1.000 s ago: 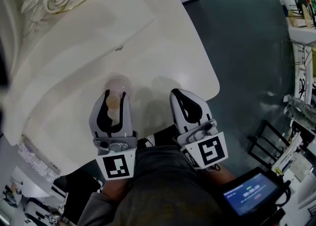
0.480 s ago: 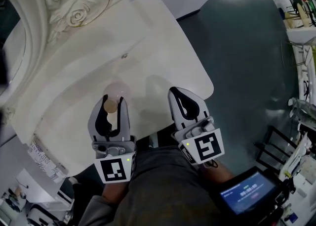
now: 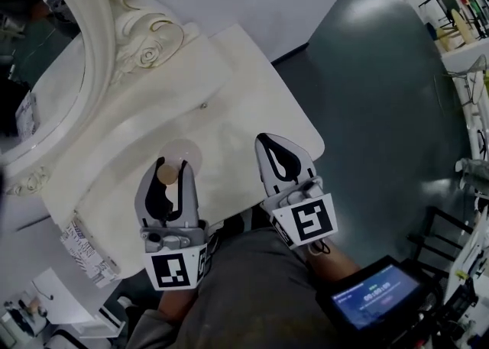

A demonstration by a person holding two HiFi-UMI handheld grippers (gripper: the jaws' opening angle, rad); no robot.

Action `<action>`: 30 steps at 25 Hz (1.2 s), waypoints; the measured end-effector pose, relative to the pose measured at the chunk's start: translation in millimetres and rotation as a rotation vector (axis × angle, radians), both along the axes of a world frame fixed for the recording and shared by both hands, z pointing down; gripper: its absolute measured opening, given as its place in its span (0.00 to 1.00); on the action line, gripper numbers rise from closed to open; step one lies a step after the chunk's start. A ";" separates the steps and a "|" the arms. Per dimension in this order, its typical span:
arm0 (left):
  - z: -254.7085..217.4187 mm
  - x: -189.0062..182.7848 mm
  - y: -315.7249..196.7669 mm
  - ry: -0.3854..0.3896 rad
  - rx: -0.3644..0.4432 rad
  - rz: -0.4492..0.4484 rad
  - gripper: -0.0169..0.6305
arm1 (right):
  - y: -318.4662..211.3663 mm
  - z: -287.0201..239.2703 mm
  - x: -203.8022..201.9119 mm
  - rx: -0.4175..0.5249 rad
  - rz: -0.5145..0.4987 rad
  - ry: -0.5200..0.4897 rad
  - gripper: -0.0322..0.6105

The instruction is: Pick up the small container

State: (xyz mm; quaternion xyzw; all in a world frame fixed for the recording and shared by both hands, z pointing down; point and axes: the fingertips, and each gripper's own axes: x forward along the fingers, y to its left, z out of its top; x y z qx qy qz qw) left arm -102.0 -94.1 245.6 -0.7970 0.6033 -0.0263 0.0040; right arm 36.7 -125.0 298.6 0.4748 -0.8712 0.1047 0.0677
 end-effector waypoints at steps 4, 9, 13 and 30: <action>-22.6 -4.5 4.3 -0.007 0.027 -0.007 0.25 | 0.8 -16.0 -2.0 0.034 0.005 -0.001 0.07; -43.3 -7.4 10.3 -0.016 0.058 -0.010 0.25 | 2.3 -38.6 -4.0 0.090 0.008 0.000 0.07; -61.9 -6.7 15.7 -0.021 0.087 -0.013 0.25 | 4.8 -59.4 -1.7 0.132 0.009 0.003 0.07; -102.5 -17.9 23.4 -0.008 0.164 -0.067 0.25 | 12.3 -103.4 -5.9 0.248 -0.015 0.020 0.07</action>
